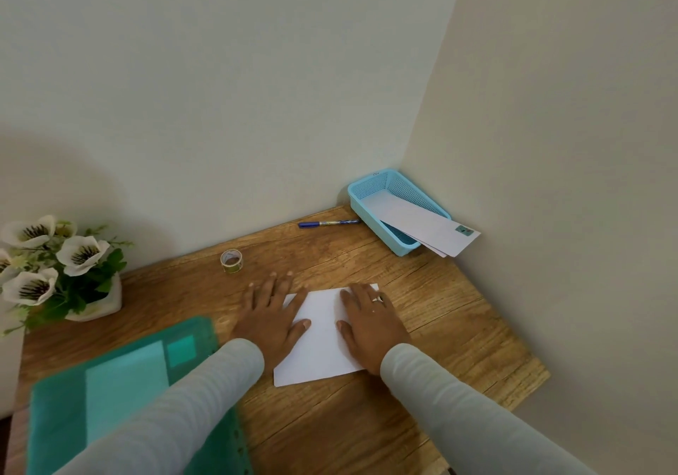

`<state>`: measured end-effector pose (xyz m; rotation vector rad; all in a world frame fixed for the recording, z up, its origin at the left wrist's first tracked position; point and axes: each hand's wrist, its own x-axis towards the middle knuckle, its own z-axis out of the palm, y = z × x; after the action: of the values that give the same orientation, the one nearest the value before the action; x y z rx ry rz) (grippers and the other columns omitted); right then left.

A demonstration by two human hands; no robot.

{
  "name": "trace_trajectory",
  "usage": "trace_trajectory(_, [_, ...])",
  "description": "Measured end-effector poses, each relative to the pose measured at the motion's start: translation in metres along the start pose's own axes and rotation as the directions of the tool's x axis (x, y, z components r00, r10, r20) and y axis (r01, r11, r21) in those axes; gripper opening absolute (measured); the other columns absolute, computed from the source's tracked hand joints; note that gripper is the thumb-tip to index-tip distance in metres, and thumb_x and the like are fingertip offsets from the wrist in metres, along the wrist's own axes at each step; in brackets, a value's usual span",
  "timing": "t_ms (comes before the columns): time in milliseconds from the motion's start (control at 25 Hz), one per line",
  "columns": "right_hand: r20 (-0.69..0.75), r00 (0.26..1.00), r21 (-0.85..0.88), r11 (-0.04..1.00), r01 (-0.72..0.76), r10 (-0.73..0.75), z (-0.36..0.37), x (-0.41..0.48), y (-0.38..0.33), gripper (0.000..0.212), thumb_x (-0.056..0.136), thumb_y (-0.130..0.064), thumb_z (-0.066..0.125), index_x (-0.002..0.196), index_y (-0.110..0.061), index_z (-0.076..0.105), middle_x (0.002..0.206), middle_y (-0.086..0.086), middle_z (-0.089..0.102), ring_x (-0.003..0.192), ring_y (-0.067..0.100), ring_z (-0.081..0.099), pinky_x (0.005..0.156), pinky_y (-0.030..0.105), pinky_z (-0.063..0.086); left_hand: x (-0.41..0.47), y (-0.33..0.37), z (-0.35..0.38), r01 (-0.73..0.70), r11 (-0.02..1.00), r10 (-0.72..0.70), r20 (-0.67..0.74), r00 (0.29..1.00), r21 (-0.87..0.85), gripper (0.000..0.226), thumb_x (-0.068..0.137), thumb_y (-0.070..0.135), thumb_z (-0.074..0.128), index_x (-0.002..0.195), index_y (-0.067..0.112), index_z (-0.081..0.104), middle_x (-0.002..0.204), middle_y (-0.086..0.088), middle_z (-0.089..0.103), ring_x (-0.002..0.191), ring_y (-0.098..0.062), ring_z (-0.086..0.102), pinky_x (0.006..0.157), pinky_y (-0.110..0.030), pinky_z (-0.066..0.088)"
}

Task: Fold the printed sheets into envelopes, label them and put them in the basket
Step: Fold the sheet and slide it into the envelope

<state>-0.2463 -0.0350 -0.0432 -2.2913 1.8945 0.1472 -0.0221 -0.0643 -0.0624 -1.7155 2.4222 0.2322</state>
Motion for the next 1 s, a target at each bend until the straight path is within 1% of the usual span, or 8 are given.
trace_trajectory(120, [0.028, 0.991, -0.004, 0.992, 0.129, -0.129, 0.015, 0.004, -0.025, 0.065, 0.109, -0.049, 0.023, 0.164, -0.022, 0.001, 0.173, 0.003, -0.003, 0.159, 0.027, -0.004, 0.123, 0.043, -0.008, 0.001, 0.001, 0.004, 0.005, 1.0, -0.005, -0.017, 1.0, 0.019, 0.07, 0.096, 0.069, 0.001, 0.158, 0.04, -0.014, 0.169, -0.001, -0.021, 0.154, -0.029, -0.021, 0.122, -0.056, -0.009])
trace_trajectory(200, [0.039, 0.987, -0.001, 0.988, 0.156, -0.156, 0.019, 0.008, -0.028, 0.067, 0.108, -0.052, 0.018, 0.164, -0.022, -0.003, 0.173, 0.001, -0.006, 0.159, 0.024, -0.009, 0.121, 0.041, -0.013, 0.001, 0.0, 0.006, 0.008, 1.0, -0.008, -0.017, 1.0, 0.023, 0.071, 0.096, 0.069, 0.0, 0.159, 0.04, -0.014, 0.168, -0.001, -0.021, 0.154, -0.029, -0.021, 0.122, -0.057, -0.009])
trace_trajectory(280, [0.043, 0.99, -0.005, 0.991, 0.135, -0.135, 0.02, 0.009, -0.017, 0.069, 0.107, -0.055, 0.014, 0.164, -0.023, -0.007, 0.173, -0.001, -0.007, 0.159, 0.022, -0.01, 0.124, 0.042, -0.012, 0.001, -0.001, 0.008, 0.004, 1.0, -0.003, -0.014, 1.0, 0.024, 0.072, 0.095, 0.07, -0.001, 0.158, 0.039, -0.015, 0.168, 0.0, -0.021, 0.154, -0.029, -0.022, 0.122, -0.056, -0.01])
trace_trajectory(440, [0.06, 0.998, -0.017, 1.0, -0.007, 0.008, 0.015, 0.003, 0.027, 0.073, 0.105, -0.059, 0.013, 0.163, -0.022, -0.011, 0.173, 0.0, -0.008, 0.159, 0.025, -0.007, 0.128, 0.05, 0.002, 0.0, -0.007, 0.009, 0.035, 0.999, -0.035, 0.0, 0.999, 0.031, 0.076, 0.095, 0.072, 0.0, 0.158, 0.035, -0.019, 0.167, 0.001, -0.025, 0.153, -0.028, -0.022, 0.123, -0.056, -0.009])
trace_trajectory(640, [0.093, 0.993, -0.017, 0.997, -0.072, 0.073, 0.012, 0.0, 0.041, 0.074, 0.106, -0.058, 0.017, 0.164, -0.02, -0.011, 0.173, 0.002, -0.01, 0.159, 0.027, -0.007, 0.128, 0.051, 0.003, -0.002, 0.003, 0.003, 0.121, 0.992, -0.121, 0.003, 0.993, 0.016, 0.078, 0.1, 0.065, 0.01, 0.16, 0.021, -0.015, 0.169, -0.005, -0.019, 0.155, -0.03, -0.017, 0.124, -0.057, 0.0])
trace_trajectory(840, [0.122, 0.989, -0.018, 0.996, -0.083, 0.084, 0.008, 0.001, 0.037, 0.075, 0.106, -0.06, 0.018, 0.164, -0.021, -0.011, 0.173, 0.002, -0.011, 0.159, 0.027, -0.009, 0.128, 0.051, 0.001, 0.008, 0.048, -0.002, -0.046, 0.999, 0.047, 0.038, 0.998, -0.018, 0.069, 0.104, 0.057, 0.017, 0.161, 0.027, -0.01, 0.169, -0.003, -0.02, 0.155, -0.03, -0.017, 0.124, -0.057, -0.005])
trace_trajectory(920, [0.132, 0.988, -0.017, 0.997, -0.08, 0.081, 0.008, 0.001, 0.038, 0.076, 0.106, -0.061, 0.019, 0.164, -0.022, -0.011, 0.173, 0.001, -0.012, 0.159, 0.027, -0.009, 0.128, 0.051, 0.001, 0.01, 0.047, -0.002, -0.062, 0.998, 0.062, 0.045, 0.997, -0.011, 0.068, 0.104, 0.056, 0.019, 0.161, 0.03, -0.008, 0.169, -0.002, -0.019, 0.155, -0.03, -0.017, 0.123, -0.055, -0.005])
trace_trajectory(1000, [0.134, 0.988, -0.011, 0.997, -0.074, 0.075, 0.006, 0.0, 0.039, 0.076, 0.106, -0.06, 0.02, 0.164, -0.022, -0.011, 0.173, 0.001, -0.012, 0.159, 0.027, -0.009, 0.128, 0.051, 0.001, 0.007, 0.03, -0.003, -0.031, 1.0, 0.031, 0.04, 0.999, 0.001, 0.069, 0.103, 0.058, 0.018, 0.161, 0.031, -0.008, 0.169, -0.003, -0.019, 0.155, -0.03, -0.016, 0.124, -0.055, -0.004])
